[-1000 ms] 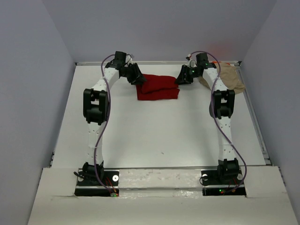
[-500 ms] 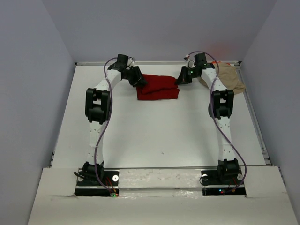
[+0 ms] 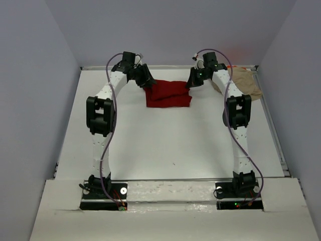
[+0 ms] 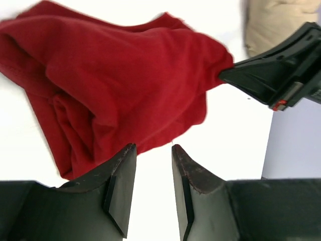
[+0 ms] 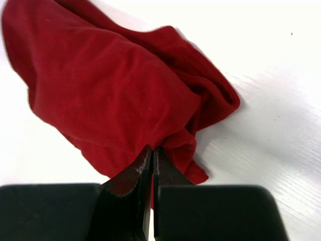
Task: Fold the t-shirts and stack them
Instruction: Fold the tshirt
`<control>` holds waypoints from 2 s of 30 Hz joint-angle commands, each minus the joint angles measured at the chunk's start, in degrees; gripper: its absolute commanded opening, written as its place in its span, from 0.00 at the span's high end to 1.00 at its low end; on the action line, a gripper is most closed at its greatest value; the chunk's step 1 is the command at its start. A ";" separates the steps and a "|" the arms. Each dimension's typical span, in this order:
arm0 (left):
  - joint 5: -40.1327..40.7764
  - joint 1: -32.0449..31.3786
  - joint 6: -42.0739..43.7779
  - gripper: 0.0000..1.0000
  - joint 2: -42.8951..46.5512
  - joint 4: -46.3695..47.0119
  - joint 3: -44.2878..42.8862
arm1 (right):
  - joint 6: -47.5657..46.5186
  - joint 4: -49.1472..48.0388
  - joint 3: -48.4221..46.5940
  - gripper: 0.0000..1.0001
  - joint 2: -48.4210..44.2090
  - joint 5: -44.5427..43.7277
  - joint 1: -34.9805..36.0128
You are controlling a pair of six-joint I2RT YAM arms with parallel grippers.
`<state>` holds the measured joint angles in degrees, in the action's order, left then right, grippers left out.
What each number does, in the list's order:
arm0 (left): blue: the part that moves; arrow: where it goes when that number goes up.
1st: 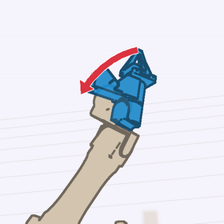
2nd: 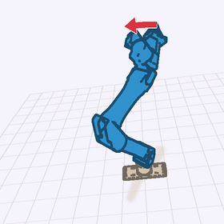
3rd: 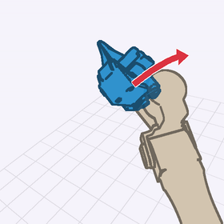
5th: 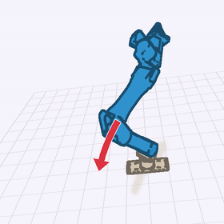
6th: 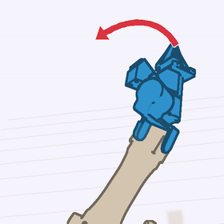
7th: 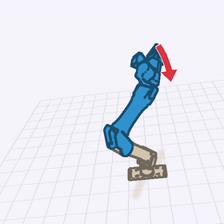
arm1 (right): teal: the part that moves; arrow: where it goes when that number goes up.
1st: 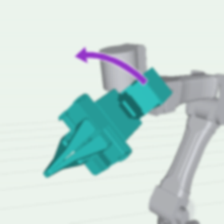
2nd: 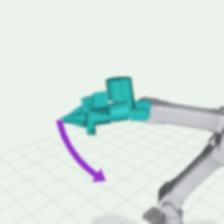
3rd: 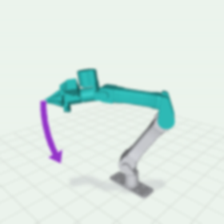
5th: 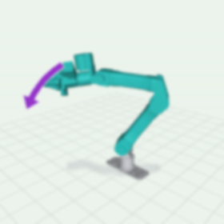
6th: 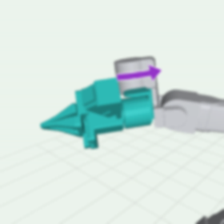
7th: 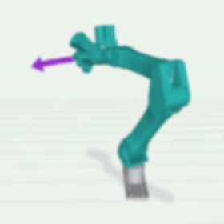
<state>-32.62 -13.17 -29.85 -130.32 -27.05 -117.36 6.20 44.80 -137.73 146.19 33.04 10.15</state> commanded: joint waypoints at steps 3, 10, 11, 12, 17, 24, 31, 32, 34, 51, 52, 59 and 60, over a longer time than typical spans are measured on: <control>2.12 -1.33 2.69 0.87 7.62 -0.20 0.73 | -0.48 -2.08 -0.61 1.00 -3.98 -3.42 0.66; 4.49 -1.60 2.25 0.83 2.99 -6.06 -4.61 | -0.66 -2.17 -0.52 1.00 -3.63 -2.19 0.66; 4.84 -1.51 2.16 0.74 1.92 -6.96 -5.41 | -0.75 -2.08 -0.52 1.00 -3.54 -2.10 0.66; 4.67 -1.51 1.99 0.65 0.61 -7.40 -5.94 | -1.01 -1.99 -0.35 1.00 -3.46 -1.84 0.66; 5.55 -1.16 1.37 0.37 -1.68 -6.00 -7.70 | -1.36 -2.08 -0.26 1.00 -2.93 -1.92 0.66; 4.31 0.95 0.75 0.43 -5.46 -3.01 -7.18 | -1.54 -2.08 -0.26 1.00 -2.05 -1.57 0.66; 5.46 1.57 0.58 0.45 -7.57 -3.10 -9.46 | -1.54 -2.08 -0.52 1.00 -1.44 -1.05 0.66; 5.29 1.48 0.14 0.49 -8.10 -3.10 -10.25 | -1.63 -2.08 -0.43 1.00 -1.43 -1.31 0.66; 4.24 1.57 -0.39 0.52 -8.98 -2.40 -10.52 | -1.71 -1.99 -0.26 1.00 -1.52 -1.31 0.66; 2.91 -0.37 -1.80 1.00 -8.03 0.94 -9.38 | -1.71 -1.73 -0.17 1.00 -1.00 -2.45 0.66; 3.00 -0.54 -1.45 1.00 -7.41 0.94 -8.86 | -1.63 -1.82 -0.08 1.00 -0.99 -2.80 0.66; 3.44 -1.24 -0.65 1.00 -0.91 1.30 -4.99 | -0.84 -2.26 -0.44 1.00 -1.87 -3.07 0.66; 3.35 -1.42 -0.30 1.00 -0.03 1.21 -4.11 | -0.84 -2.34 -0.08 1.00 -2.22 -3.07 0.66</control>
<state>-28.60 -13.61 -31.86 -140.00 -26.59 -123.13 5.37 44.47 -137.73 144.90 30.33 10.61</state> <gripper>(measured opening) 0.023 0.041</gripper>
